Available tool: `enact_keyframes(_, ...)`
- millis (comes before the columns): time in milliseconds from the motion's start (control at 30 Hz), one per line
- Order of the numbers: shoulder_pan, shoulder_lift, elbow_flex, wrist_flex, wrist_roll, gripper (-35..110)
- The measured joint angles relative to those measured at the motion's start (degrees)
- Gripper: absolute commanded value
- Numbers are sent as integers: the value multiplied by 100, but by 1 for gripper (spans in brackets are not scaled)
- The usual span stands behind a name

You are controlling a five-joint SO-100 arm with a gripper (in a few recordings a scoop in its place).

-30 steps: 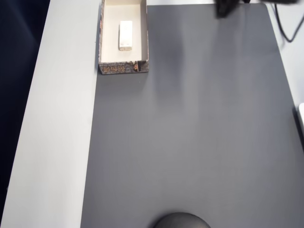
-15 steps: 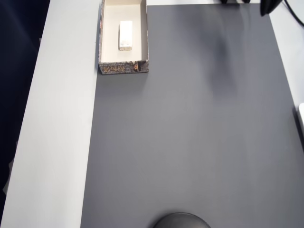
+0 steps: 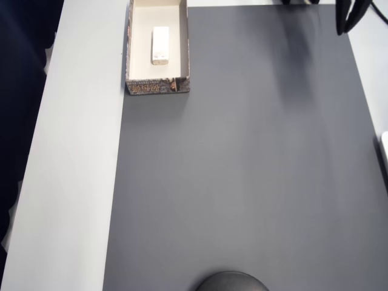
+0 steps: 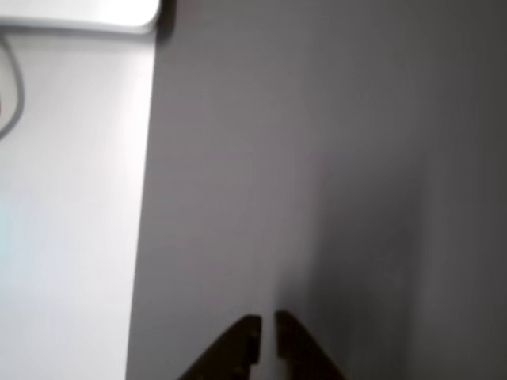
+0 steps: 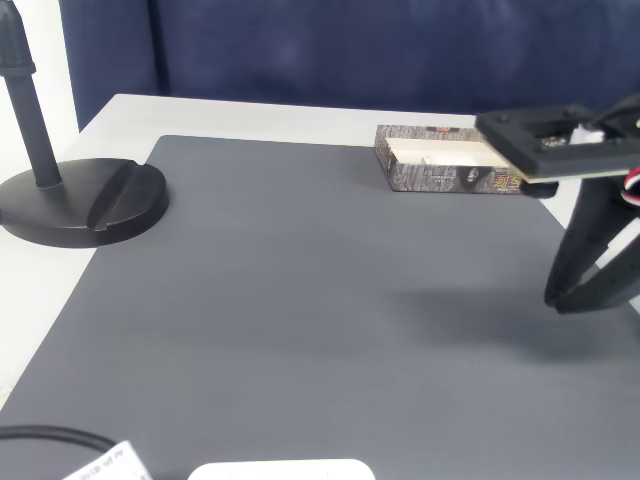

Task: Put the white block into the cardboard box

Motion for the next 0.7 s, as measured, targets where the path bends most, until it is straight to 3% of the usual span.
enact_keyframes(700,589,2417,2347,-492,413,-2)
